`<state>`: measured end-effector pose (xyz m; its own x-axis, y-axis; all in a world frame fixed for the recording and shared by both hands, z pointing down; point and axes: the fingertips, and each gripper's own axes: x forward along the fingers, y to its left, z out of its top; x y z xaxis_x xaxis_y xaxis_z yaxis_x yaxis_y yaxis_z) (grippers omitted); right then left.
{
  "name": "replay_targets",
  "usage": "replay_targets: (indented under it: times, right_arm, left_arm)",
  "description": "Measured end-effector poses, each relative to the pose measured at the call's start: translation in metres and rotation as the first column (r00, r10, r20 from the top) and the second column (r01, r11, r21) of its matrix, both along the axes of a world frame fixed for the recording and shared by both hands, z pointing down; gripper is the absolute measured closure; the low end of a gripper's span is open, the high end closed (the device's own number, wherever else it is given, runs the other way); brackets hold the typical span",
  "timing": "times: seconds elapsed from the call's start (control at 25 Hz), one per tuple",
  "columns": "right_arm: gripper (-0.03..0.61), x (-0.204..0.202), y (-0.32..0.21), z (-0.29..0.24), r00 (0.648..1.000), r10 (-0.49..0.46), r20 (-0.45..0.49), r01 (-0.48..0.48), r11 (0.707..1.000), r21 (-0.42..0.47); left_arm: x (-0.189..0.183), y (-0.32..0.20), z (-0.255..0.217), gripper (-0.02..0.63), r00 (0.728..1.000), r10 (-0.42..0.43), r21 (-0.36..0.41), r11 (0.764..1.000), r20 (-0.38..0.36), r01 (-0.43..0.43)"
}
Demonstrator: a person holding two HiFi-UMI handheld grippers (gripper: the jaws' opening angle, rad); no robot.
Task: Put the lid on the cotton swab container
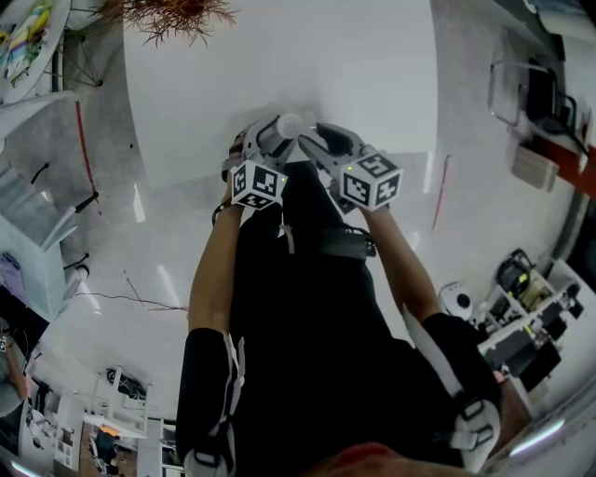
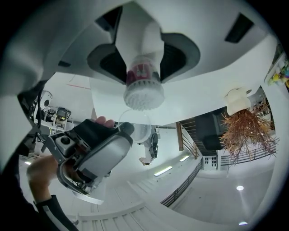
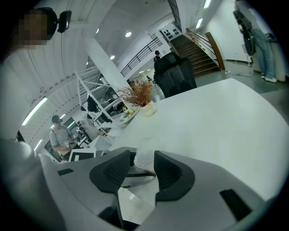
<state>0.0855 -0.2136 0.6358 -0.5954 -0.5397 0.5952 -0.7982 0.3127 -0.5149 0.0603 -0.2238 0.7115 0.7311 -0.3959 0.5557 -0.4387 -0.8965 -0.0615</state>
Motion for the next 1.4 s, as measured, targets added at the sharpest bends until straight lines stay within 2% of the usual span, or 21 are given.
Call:
replay_targets:
  times: [0.48,0.68,0.88,1.12,1.2,1.32,1.4]
  right_arm:
    - [0.453,-0.022,-0.005,0.011,0.994,-0.108,-0.003,0.108,0.994,-0.019]
    - [0.457,-0.028,-0.005,0.015,0.983,-0.152,-0.104,0.151,0.988,-0.015]
    - [0.472,-0.032,-0.003,0.015,0.951,-0.202,-0.234,0.21,0.978,0.01]
    - [0.479,-0.031,-0.003,0.021,0.914,-0.238,-0.327,0.253,0.967,0.004]
    - [0.479,-0.033,-0.002,0.019,0.911,-0.259,-0.321,0.265,0.964,-0.026]
    - [0.491,-0.031,-0.004,0.017,0.941,-0.232,-0.247,0.228,0.973,-0.044]
    - [0.491,-0.028,-0.006,0.018,0.948,-0.224,-0.227,0.22,0.975,-0.04]
  left_arm:
    - [0.0,-0.001,0.003,0.38,1.0,0.021,-0.011,1.0,-0.015,-0.021]
    - [0.0,0.0,0.001,0.38,1.0,0.023,-0.007,1.0,-0.015,-0.023]
    - [0.0,0.0,0.001,0.382,1.0,0.025,-0.008,1.0,-0.014,-0.025]
    - [0.0,-0.001,0.002,0.382,1.0,0.026,-0.01,1.0,-0.011,-0.026]
    - [-0.001,0.0,0.002,0.382,1.0,0.028,-0.013,1.0,-0.009,-0.028]
    - [0.0,0.0,0.001,0.382,1.0,0.029,-0.015,0.999,-0.01,-0.029]
    - [0.0,0.0,0.001,0.382,0.999,0.032,-0.014,0.999,-0.009,-0.032]
